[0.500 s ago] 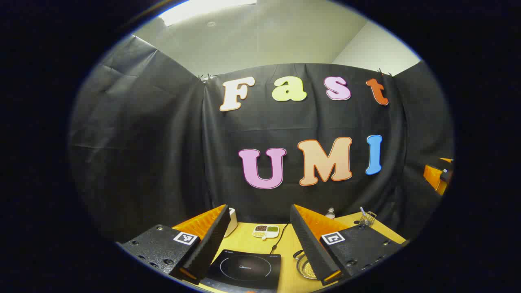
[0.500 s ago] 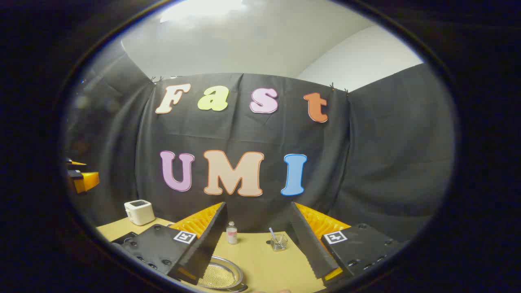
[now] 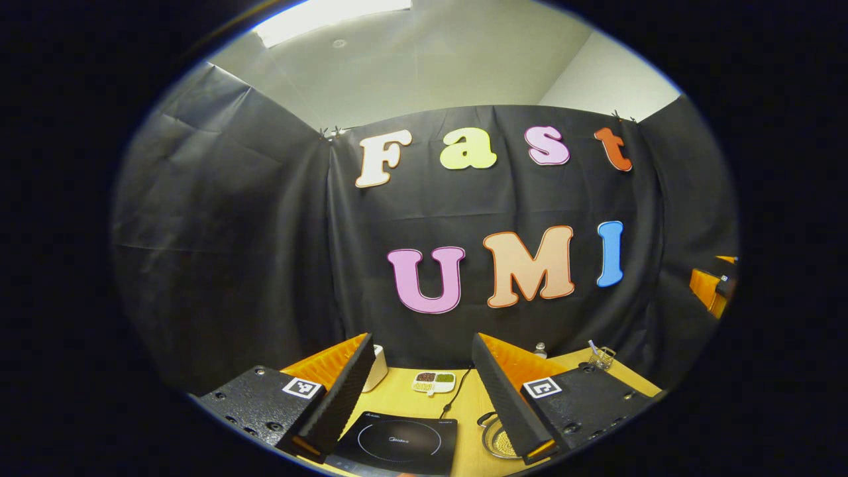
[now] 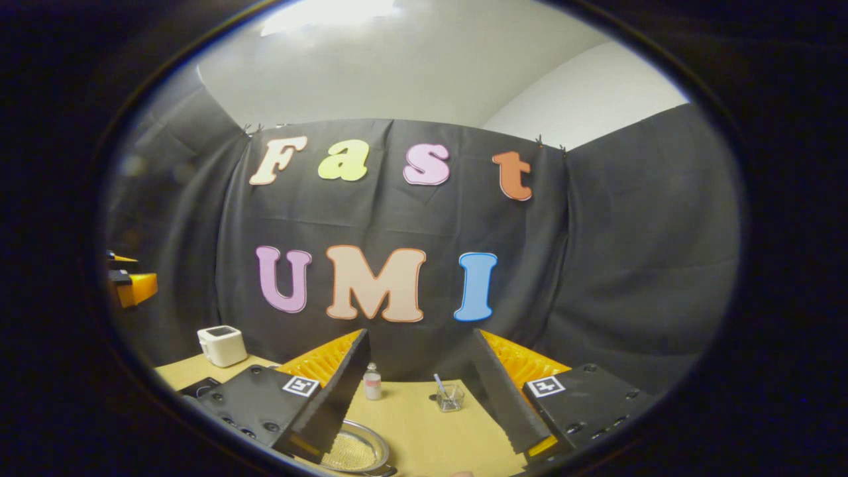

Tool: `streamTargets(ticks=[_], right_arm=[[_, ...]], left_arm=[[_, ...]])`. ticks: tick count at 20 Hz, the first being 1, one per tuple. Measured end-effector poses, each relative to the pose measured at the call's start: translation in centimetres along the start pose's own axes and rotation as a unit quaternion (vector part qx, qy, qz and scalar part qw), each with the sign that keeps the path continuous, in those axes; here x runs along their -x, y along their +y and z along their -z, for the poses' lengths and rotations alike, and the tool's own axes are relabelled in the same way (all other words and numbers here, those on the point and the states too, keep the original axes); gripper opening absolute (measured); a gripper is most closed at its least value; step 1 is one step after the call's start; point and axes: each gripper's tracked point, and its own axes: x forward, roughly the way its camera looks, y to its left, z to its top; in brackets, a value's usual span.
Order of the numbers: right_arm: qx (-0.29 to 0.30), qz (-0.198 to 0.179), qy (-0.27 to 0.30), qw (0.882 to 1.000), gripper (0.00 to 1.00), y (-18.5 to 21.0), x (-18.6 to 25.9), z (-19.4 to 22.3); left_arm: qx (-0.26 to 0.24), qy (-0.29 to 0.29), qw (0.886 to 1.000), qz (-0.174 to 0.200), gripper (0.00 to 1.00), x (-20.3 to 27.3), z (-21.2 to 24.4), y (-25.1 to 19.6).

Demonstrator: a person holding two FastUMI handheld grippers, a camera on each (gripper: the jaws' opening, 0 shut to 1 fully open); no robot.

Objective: First push the handle of the pot to place it horizontally, then grasp the pot with both hands and set it on the induction cooktop.

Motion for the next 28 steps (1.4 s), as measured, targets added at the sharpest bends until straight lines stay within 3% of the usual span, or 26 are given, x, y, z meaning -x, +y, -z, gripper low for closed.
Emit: streamTargets(ticks=[8,9,14,15,19,21,22,24,28], right_arm=[[0.004,-0.011,0.016,1.0,0.98,0.3,-0.1,1.3],[0.005,-0.014,0.02,1.0,0.93,0.3,-0.2,1.5],[0.005,-0.022,0.05,0.999,0.35,0.7,-0.2,3.9],[0.001,-0.027,0.054,0.998,0.3,0.8,-0.3,4.5],[-0.008,-0.062,0.09,0.994,0.32,2.6,-0.3,7.7],[-0.003,-0.055,0.103,0.993,0.34,2.1,0.9,8.6],[-0.008,-0.07,0.111,0.991,0.07,3.1,0.1,9.5],[-0.015,-0.091,0.132,0.987,0.05,4.6,0.1,11.5],[-0.014,-0.098,0.164,0.981,0.1,5.3,0.5,14.7]], left_arm=[[0.005,-0.001,1.0,-0.003,0.93,-0.2,0.1,-0.3],[0.005,0.0,1.0,-0.004,0.92,-0.4,0.2,-0.4],[0.001,-0.003,1.0,-0.008,0.92,-0.5,-0.1,-0.3],[0.0,-0.005,1.0,-0.009,0.92,-0.5,-0.2,-0.3],[-0.002,-0.011,1.0,-0.015,0.92,-0.7,-0.8,-0.1],[-0.003,-0.013,1.0,-0.017,0.92,-0.8,-0.9,0.1],[-0.004,-0.014,1.0,-0.019,0.92,-0.9,-1.0,0.3],[-0.005,-0.015,1.0,-0.02,0.95,-0.8,-0.9,0.4],[-0.01,-0.015,0.999,-0.026,0.95,-1.0,-1.1,0.8]])
